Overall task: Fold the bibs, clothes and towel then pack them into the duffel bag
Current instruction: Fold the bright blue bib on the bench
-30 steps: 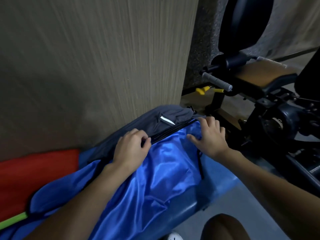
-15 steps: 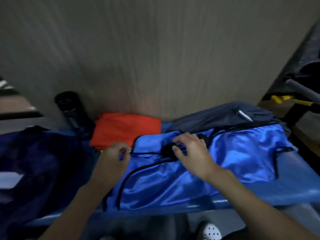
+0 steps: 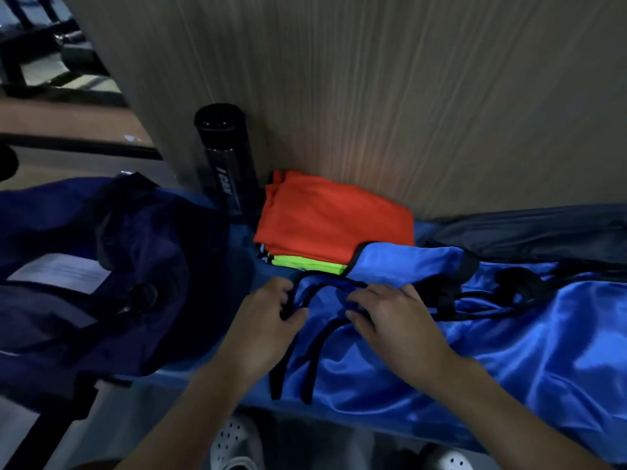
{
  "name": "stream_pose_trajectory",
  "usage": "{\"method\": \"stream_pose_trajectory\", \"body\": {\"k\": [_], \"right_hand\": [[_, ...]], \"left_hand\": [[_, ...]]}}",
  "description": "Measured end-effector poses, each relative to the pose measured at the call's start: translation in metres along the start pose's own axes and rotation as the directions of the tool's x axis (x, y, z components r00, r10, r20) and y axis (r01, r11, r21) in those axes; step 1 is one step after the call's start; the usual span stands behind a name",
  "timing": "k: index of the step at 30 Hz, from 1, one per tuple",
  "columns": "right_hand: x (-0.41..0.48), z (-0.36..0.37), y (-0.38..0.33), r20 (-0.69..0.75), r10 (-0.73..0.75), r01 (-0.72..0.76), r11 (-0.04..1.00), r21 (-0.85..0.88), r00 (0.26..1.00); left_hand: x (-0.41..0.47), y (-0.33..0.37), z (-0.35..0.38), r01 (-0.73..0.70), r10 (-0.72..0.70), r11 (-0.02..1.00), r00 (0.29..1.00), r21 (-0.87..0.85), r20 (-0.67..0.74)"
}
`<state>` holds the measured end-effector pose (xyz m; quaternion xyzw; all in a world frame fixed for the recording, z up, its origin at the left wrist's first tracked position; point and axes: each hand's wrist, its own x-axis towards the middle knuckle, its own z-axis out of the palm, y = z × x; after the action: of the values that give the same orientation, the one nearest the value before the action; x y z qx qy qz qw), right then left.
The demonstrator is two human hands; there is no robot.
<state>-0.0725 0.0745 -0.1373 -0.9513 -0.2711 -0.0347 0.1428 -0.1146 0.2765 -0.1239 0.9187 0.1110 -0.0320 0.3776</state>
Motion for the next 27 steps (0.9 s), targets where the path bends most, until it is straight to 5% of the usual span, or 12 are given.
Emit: {"method": "stream_pose_trajectory", "body": {"k": [8,18,27], "right_hand": [[0.004,0.002,-0.002,-0.016,0.081,-0.080,0.996,0.043,0.997],[0.007,0.005,-0.007,-0.091,0.027,-0.011,0.985,0.172,0.995],[0.005,-0.013,-0.005,-0.201,0.056,0.037,0.902,0.431,0.978]], "left_hand": [[0.010,0.015,0.001,0.101,-0.112,0.951,0.993,-0.291,-0.022],[0.013,0.029,0.002,-0.128,0.124,0.950,0.992,-0.286,-0.031],[0.006,0.039,-0.006,-0.179,0.208,0.940,0.975,-0.289,0.075]]}}
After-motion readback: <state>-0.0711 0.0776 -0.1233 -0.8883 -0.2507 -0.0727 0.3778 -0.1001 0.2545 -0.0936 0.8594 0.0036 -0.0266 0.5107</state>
